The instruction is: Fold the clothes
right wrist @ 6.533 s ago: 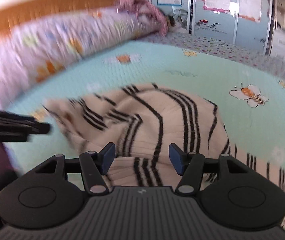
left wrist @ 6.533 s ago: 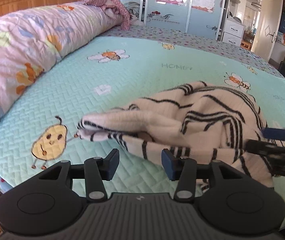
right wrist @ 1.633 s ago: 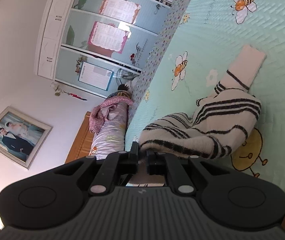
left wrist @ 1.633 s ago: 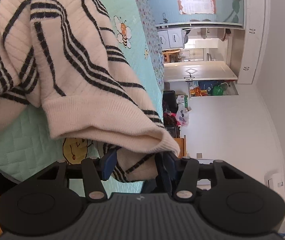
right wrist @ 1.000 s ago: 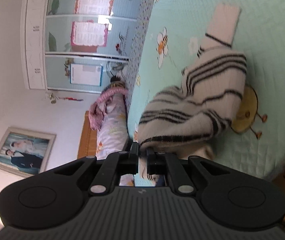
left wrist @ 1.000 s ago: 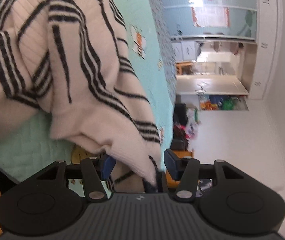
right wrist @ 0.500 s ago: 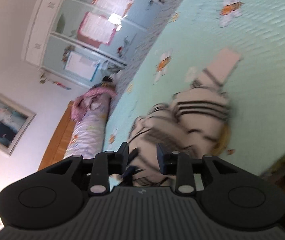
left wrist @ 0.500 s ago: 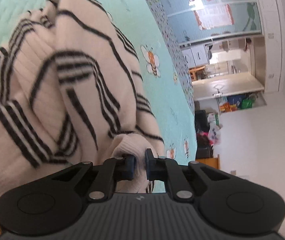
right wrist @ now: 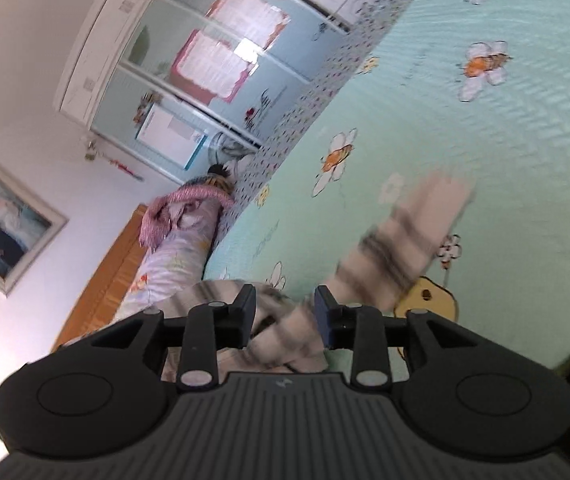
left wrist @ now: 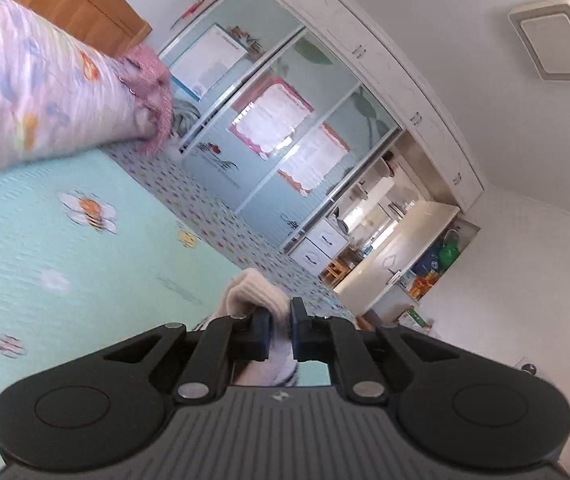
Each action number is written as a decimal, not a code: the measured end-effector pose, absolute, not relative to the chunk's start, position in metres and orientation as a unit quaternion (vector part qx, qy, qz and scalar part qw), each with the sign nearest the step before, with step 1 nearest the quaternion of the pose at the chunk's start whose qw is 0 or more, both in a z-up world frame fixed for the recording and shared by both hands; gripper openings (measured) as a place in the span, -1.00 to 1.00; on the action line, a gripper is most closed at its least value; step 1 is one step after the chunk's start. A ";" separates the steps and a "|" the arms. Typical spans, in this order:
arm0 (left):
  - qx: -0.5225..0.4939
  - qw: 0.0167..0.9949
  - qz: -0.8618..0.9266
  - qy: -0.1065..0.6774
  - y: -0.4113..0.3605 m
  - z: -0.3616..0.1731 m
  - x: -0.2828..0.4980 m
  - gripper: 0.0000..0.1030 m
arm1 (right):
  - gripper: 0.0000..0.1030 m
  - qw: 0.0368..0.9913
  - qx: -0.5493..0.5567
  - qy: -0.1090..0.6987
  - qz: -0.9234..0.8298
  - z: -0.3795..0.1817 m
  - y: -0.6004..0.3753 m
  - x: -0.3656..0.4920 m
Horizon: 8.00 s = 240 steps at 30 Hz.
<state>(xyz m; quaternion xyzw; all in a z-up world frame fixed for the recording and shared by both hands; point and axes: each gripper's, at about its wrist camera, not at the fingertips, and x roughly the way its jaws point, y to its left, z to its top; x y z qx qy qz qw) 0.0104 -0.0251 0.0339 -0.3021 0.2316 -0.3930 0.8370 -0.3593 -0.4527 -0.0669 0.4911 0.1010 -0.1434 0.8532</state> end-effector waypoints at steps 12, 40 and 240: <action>-0.409 0.776 -0.255 0.406 0.012 -0.115 0.026 -0.77 | 0.40 0.900 0.359 0.240 -0.061 -0.049 -0.433 -0.192; -0.308 0.770 -0.456 0.323 -0.152 0.042 0.075 -0.80 | -0.72 0.889 0.446 0.072 -0.080 0.043 -0.488 -0.236; -0.283 0.763 -0.298 0.500 -0.023 -0.140 -0.005 -0.18 | -0.76 0.865 -0.086 0.466 0.166 -0.109 -0.335 0.056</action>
